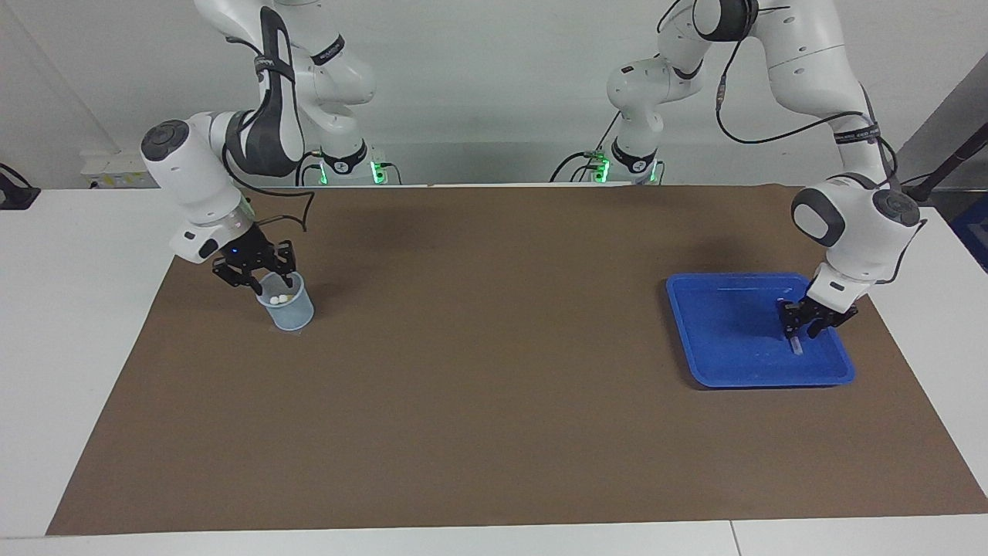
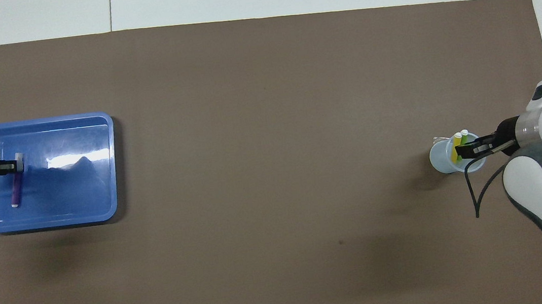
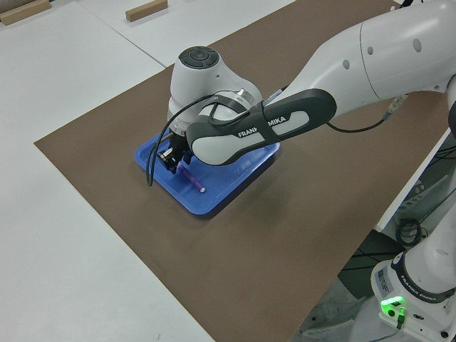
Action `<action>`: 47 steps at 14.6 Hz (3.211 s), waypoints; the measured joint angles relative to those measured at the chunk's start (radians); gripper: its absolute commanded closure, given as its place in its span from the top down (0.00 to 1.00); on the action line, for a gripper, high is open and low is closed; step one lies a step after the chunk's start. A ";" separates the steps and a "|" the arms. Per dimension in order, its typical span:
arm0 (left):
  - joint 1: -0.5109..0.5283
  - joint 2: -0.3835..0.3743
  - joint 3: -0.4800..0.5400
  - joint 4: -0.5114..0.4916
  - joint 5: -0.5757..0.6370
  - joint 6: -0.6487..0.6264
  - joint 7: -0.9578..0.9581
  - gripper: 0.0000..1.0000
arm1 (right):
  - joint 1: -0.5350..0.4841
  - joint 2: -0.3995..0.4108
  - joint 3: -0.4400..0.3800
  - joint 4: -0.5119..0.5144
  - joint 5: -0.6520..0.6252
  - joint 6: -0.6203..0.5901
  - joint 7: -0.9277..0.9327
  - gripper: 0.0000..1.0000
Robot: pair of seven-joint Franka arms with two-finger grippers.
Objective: Transfer and insert pens with both arms
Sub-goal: 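Release the green pen in the cup while the left gripper reaches the purple pen, then lift the purple pen with the left gripper while the right gripper moves inward, then carry the purple pen toward the right gripper while the right gripper reaches it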
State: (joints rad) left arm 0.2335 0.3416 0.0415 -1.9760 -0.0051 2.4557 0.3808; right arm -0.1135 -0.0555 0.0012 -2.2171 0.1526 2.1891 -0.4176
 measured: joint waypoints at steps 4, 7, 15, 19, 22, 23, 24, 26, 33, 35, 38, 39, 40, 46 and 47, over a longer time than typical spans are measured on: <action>0.012 0.021 0.000 -0.002 0.000 0.038 0.008 0.07 | 0.003 -0.018 0.005 0.162 0.194 -0.190 0.000 0.58; 0.012 0.023 -0.004 -0.007 0.000 0.064 0.009 0.00 | 0.003 -0.027 0.019 0.222 0.304 -0.232 0.001 0.58; 0.009 0.023 -0.009 0.029 0.000 -0.039 -0.029 0.00 | 0.045 -0.069 0.034 0.235 0.504 -0.151 0.001 0.72; -0.024 0.009 -0.023 0.121 -0.001 -0.243 -0.171 0.00 | 0.226 -0.049 0.046 0.233 0.510 0.061 0.191 0.72; -0.053 -0.042 -0.026 0.135 -0.038 -0.351 -0.287 0.00 | 0.315 -0.042 0.051 0.233 0.510 0.108 0.348 1.00; -0.060 -0.066 -0.026 0.136 -0.053 -0.400 -0.339 0.00 | 0.333 -0.042 0.051 0.233 0.510 0.108 0.400 1.00; -0.065 -0.090 -0.027 0.136 -0.072 -0.449 -0.393 0.00 | 0.346 -0.042 0.051 0.233 0.510 0.111 0.444 1.00; -0.077 -0.141 -0.027 0.137 -0.145 -0.540 -0.508 0.00 | 0.363 -0.042 0.051 0.234 0.510 0.140 0.504 1.00; -0.160 -0.283 -0.029 0.136 -0.394 -0.684 -1.067 0.00 | 0.564 -0.001 0.054 0.231 0.510 0.380 0.724 1.00; -0.199 -0.315 -0.030 0.135 -0.430 -0.684 -1.222 0.00 | 0.608 0.021 0.055 0.232 0.539 0.423 0.777 1.00; -0.242 -0.367 -0.032 0.110 -0.484 -0.678 -1.405 0.00 | 0.653 0.037 0.055 0.242 0.657 0.464 0.814 1.00; -0.258 -0.387 -0.031 0.092 -0.492 -0.667 -1.461 0.00 | 0.673 0.041 0.055 0.248 0.683 0.484 0.834 1.00; -0.276 -0.406 -0.031 0.074 -0.495 -0.653 -1.511 0.00 | 0.695 0.044 0.055 0.256 0.694 0.507 0.863 1.00; -0.371 -0.478 -0.032 0.022 -0.514 -0.606 -1.744 0.00 | 0.785 0.088 0.056 0.305 0.695 0.604 0.993 1.00; -0.380 -0.486 -0.032 0.021 -0.523 -0.605 -1.770 0.00 | 0.792 0.095 0.056 0.309 0.695 0.606 0.993 0.99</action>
State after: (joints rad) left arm -0.1464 -0.1439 0.0096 -1.9547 -0.5282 1.8505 -1.3891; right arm 0.6786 0.0393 0.0576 -1.9085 0.8473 2.7953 0.5756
